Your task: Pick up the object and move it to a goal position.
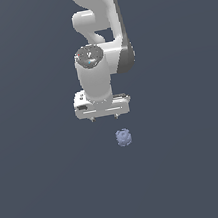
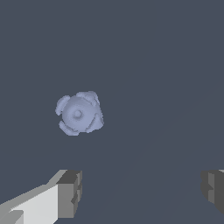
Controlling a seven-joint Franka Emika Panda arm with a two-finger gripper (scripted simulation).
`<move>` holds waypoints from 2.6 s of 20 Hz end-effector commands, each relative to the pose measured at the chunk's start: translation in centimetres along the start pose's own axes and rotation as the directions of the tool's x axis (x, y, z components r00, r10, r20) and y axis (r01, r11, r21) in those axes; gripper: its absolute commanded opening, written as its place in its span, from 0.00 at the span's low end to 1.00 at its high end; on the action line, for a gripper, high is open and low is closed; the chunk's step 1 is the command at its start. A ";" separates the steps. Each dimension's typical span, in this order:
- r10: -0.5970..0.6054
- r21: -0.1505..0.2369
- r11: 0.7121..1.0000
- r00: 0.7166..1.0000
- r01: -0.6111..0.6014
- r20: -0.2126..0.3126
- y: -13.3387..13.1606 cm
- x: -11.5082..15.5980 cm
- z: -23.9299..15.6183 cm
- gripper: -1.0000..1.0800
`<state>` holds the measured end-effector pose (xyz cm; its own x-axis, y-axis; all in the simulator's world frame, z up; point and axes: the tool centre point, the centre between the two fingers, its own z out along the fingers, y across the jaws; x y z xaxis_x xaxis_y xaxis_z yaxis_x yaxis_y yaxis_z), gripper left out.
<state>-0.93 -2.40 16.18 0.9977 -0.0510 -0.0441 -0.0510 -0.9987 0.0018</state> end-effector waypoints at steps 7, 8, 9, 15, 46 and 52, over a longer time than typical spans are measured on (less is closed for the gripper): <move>-0.022 0.000 1.000 1.000 0.022 -0.015 -0.2 0.6 -0.2 0.96; -0.027 0.000 1.000 0.999 0.027 -0.019 -0.2 0.8 -0.4 0.96; -0.031 0.000 1.000 0.999 0.031 -0.023 -0.2 0.9 -0.5 0.96; -0.032 0.000 0.999 0.999 0.032 -0.026 -0.1 1.0 -0.7 0.96; -0.229 -0.008 0.974 0.973 0.228 -0.042 -7.1 4.2 8.4 0.96; -0.230 -0.008 0.973 0.972 0.230 -0.043 -7.1 4.2 11.4 0.96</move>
<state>3.15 4.48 5.20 0.9837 0.1799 -0.0013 0.1799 -0.9837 -0.0001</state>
